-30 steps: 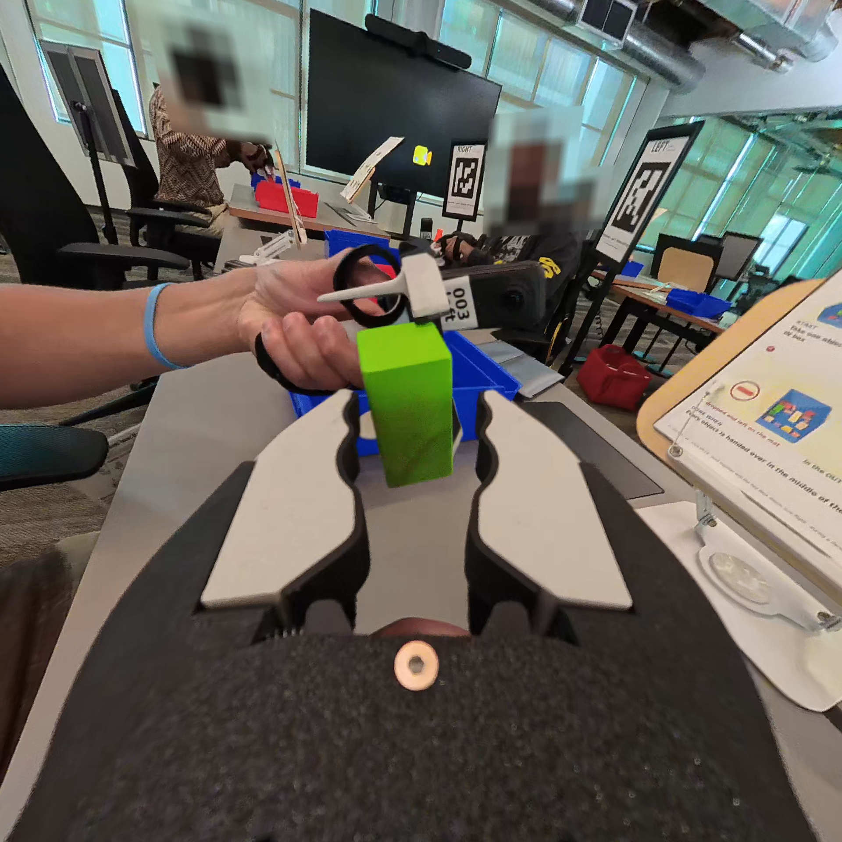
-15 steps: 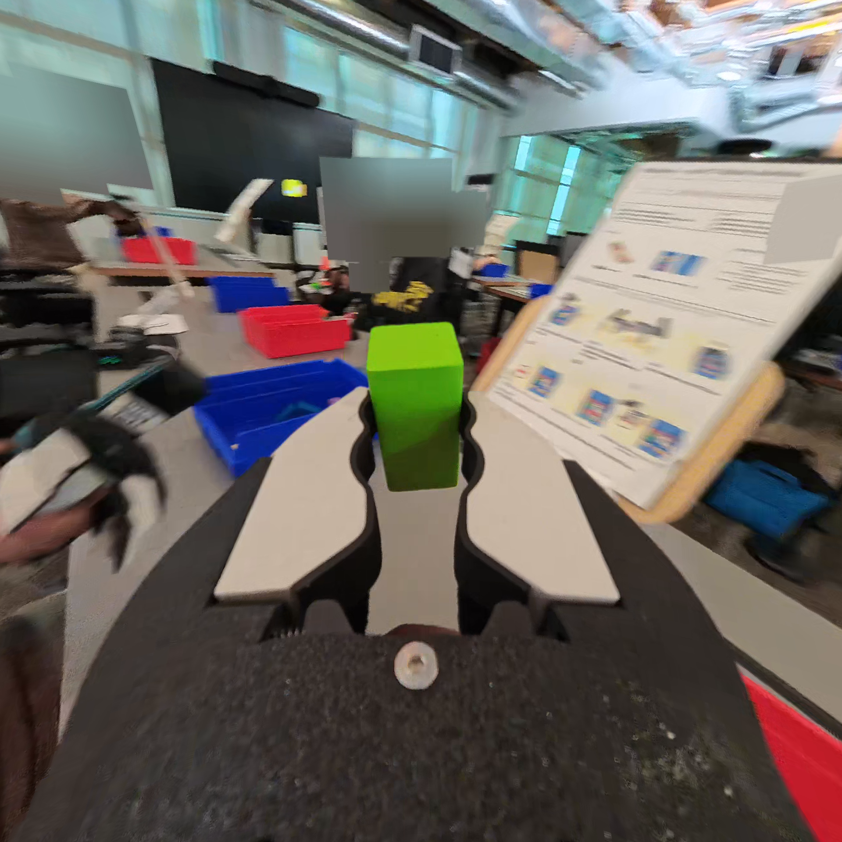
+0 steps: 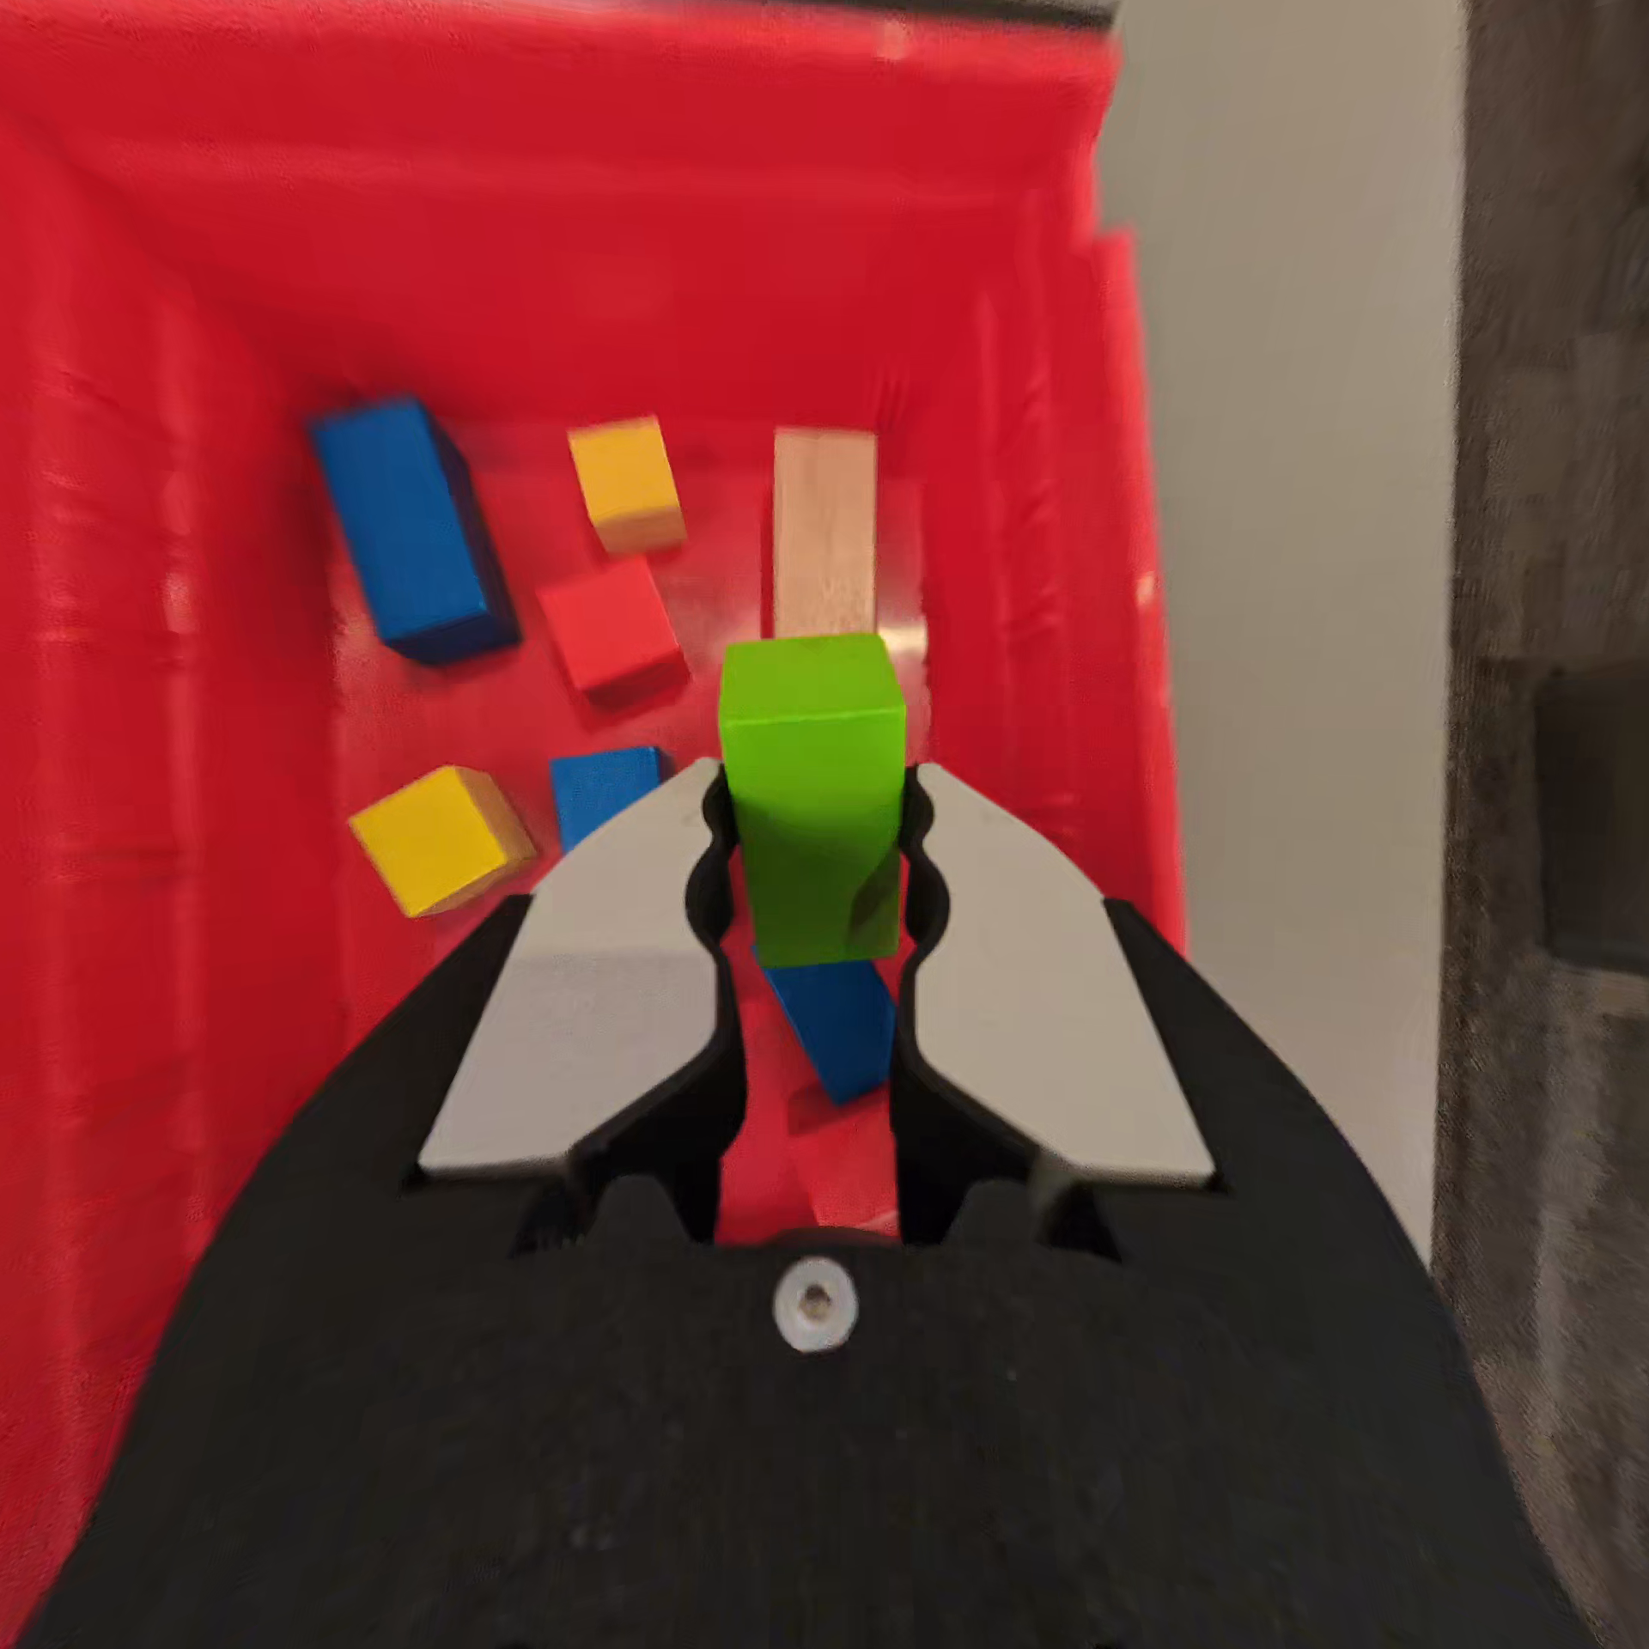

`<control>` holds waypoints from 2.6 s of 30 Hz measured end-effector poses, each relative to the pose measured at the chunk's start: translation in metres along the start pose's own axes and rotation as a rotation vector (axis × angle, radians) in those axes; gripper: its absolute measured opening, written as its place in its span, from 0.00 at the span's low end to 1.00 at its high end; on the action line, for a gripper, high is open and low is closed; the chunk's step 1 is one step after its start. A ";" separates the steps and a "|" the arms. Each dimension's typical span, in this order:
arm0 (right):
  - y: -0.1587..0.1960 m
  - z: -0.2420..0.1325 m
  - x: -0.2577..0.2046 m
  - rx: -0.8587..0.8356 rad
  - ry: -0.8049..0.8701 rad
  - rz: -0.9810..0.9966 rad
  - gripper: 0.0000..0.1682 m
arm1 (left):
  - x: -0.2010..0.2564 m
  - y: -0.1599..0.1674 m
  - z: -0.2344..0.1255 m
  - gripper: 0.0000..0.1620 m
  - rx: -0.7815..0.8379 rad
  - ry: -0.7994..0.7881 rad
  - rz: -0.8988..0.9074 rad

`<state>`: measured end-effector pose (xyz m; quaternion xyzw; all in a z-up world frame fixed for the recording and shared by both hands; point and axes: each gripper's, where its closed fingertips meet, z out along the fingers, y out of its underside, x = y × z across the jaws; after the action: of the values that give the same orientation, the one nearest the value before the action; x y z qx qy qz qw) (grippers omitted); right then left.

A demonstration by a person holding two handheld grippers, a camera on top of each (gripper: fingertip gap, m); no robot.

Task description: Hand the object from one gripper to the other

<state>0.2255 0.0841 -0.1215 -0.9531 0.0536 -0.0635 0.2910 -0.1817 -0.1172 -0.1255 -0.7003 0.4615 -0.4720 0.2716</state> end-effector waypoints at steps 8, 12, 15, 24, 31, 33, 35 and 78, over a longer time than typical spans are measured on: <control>0.037 0.051 -0.002 -0.285 0.042 -0.110 0.21 | 0.009 0.002 -0.002 0.32 -0.009 0.048 -0.017; 0.043 0.057 -0.003 -0.328 0.028 -0.092 0.21 | 0.008 0.009 -0.002 0.32 -0.042 0.010 0.031; 0.042 0.058 -0.002 -0.303 0.010 -0.090 0.22 | 0.011 0.011 0.000 0.32 -0.055 0.013 0.040; -0.059 -0.123 -0.030 0.373 -0.033 -0.254 0.33 | 0.003 0.009 -0.007 0.33 -0.060 -0.051 0.068; 0.032 -0.200 -0.211 0.789 -0.821 -0.457 0.37 | -0.019 0.005 -0.036 0.39 -0.050 -0.057 -0.040; 0.078 -0.188 -0.240 0.728 -0.928 -0.415 0.38 | -0.030 -0.003 -0.055 0.39 -0.047 -0.103 -0.021; 0.112 -0.179 -0.262 0.675 -1.003 -0.366 0.38 | -0.060 -0.015 -0.089 0.39 -0.055 -0.280 0.044; 0.128 -0.138 -0.291 0.652 -0.890 -0.520 0.35 | -0.160 -0.103 -0.204 0.18 0.060 0.119 -0.596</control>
<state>-0.0905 -0.0571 -0.1057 -0.7318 -0.3298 0.2590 0.5373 -0.3480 0.0823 -0.0242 -0.7677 0.2366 -0.5845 0.1142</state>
